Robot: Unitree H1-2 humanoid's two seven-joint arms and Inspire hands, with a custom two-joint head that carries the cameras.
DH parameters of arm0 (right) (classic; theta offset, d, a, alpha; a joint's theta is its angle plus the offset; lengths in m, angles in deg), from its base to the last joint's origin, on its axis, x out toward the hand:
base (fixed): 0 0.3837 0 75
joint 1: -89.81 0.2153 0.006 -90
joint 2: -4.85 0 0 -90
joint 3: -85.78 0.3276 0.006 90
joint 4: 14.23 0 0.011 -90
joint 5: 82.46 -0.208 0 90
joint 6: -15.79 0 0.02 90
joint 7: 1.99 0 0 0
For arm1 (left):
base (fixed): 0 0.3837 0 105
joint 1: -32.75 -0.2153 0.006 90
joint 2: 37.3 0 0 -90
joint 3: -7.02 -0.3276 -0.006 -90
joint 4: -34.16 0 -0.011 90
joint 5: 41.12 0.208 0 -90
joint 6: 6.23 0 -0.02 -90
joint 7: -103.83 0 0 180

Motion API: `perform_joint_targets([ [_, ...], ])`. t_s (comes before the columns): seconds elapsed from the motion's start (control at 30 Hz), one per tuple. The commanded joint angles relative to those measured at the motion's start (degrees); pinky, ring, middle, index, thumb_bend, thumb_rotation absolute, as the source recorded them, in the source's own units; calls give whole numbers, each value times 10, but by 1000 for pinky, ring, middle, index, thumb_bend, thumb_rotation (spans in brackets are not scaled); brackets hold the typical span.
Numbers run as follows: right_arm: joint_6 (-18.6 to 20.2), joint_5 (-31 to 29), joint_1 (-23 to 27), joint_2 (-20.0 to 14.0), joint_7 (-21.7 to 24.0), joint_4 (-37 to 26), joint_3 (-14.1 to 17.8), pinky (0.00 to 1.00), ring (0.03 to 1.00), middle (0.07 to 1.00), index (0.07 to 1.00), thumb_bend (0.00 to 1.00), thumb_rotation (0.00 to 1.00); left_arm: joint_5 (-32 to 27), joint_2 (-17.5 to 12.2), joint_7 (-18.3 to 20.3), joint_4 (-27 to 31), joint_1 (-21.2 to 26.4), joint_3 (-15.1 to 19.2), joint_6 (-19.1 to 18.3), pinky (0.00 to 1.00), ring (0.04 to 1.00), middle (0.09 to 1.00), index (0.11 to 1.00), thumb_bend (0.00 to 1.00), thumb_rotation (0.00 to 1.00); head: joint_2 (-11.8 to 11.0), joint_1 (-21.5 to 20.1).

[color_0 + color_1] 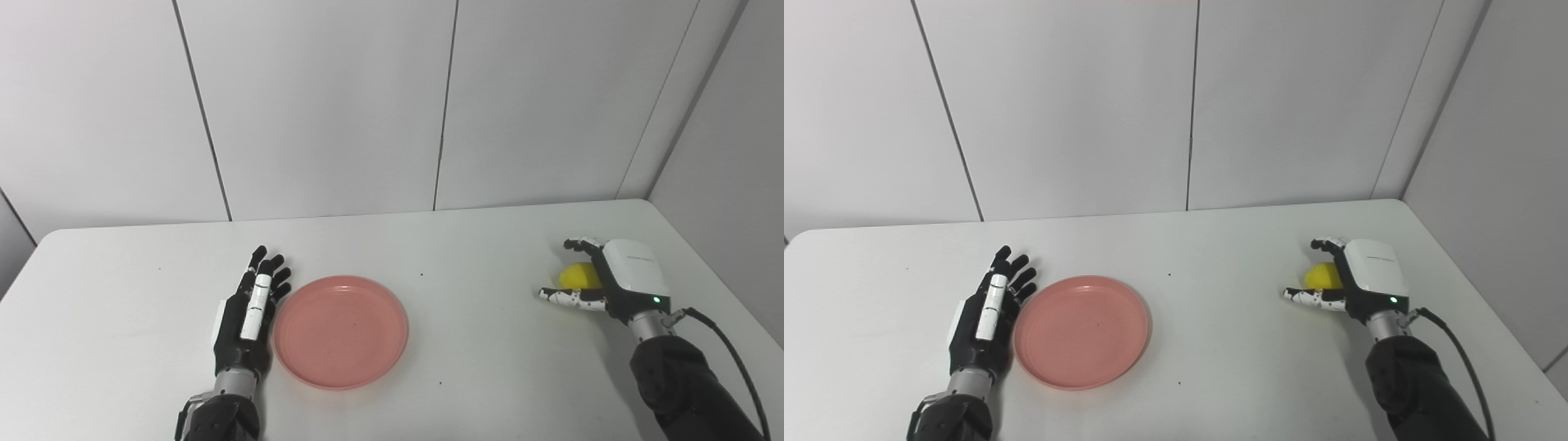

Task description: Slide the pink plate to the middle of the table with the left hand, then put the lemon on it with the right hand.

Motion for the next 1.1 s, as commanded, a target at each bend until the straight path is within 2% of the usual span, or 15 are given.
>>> perform_joint_targets([
  [0.0,13,1,21,-16,-15,-10,4,686,707,719,703,994,600,-3,2,-7,-17,-25,0,-43,856,859,883,914,655,741,0,1],
  [0.37,20,-1,17,-16,-4,-10,-1,670,704,725,709,995,623,-6,0,-4,-12,-27,0,-46,876,867,891,921,665,738,3,2],
  [0.47,30,-3,16,-15,13,-12,-4,664,710,733,715,990,628,-6,0,-6,-16,-26,1,-45,870,864,887,920,667,734,3,5],
  [0.6,33,-8,15,-14,19,-8,-7,584,682,733,709,982,627,-6,1,-7,-16,-26,2,-45,872,861,883,916,671,726,4,6],
  [0.8,30,-13,16,-13,18,0,-11,426,525,609,659,960,596,-3,-1,-7,-11,-26,1,-50,868,861,885,922,682,728,6,8],
  [1.03,24,-20,16,-10,8,14,-14,403,476,555,612,936,567,-4,1,-9,-6,-25,2,-57,856,856,883,923,677,721,7,9],
  [1.07,21,-21,17,-10,4,19,-14,386,454,528,576,930,560,-4,1,-10,-5,-25,2,-57,856,855,885,928,683,722,7,9],
])
